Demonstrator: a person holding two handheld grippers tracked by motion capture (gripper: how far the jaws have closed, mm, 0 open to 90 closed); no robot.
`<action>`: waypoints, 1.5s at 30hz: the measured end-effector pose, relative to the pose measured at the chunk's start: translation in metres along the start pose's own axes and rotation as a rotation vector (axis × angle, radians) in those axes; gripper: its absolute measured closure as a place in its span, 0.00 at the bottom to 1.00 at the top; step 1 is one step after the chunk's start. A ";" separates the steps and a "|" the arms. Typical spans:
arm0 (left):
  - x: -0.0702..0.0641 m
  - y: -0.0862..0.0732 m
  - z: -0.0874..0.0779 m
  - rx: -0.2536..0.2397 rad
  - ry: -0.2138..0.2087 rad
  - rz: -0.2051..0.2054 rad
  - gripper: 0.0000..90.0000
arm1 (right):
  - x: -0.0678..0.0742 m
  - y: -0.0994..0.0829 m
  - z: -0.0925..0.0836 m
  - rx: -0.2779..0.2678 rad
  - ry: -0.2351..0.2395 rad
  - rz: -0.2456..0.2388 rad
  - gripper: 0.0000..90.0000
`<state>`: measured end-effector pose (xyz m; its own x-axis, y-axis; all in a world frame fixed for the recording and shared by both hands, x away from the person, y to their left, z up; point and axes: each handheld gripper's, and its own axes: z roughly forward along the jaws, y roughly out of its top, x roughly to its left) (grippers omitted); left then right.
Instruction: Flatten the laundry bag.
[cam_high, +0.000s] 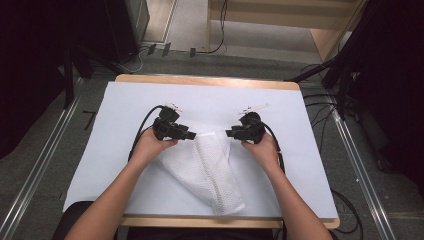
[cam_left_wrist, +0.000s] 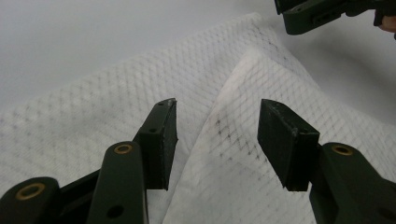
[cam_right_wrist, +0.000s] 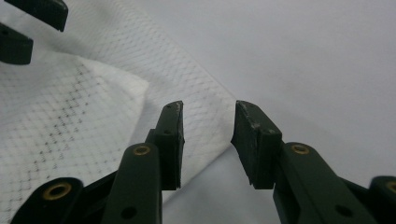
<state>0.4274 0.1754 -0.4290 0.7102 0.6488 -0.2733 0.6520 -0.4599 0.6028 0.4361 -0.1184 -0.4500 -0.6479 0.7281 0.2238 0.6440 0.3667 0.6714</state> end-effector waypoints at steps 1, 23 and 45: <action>-0.001 0.001 0.003 0.002 0.000 0.005 0.53 | -0.002 0.000 0.001 0.001 -0.007 0.007 0.71; -0.007 -0.008 0.032 0.072 -0.037 0.026 0.84 | 0.003 -0.005 0.023 0.020 -0.072 -0.006 0.79; -0.007 -0.005 -0.002 -0.024 -0.081 -0.002 0.97 | -0.015 -0.007 0.014 0.026 -0.062 0.080 1.00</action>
<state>0.4192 0.1745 -0.4285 0.7284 0.5981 -0.3341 0.6479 -0.4429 0.6198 0.4468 -0.1234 -0.4682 -0.5678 0.7900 0.2312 0.7034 0.3198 0.6347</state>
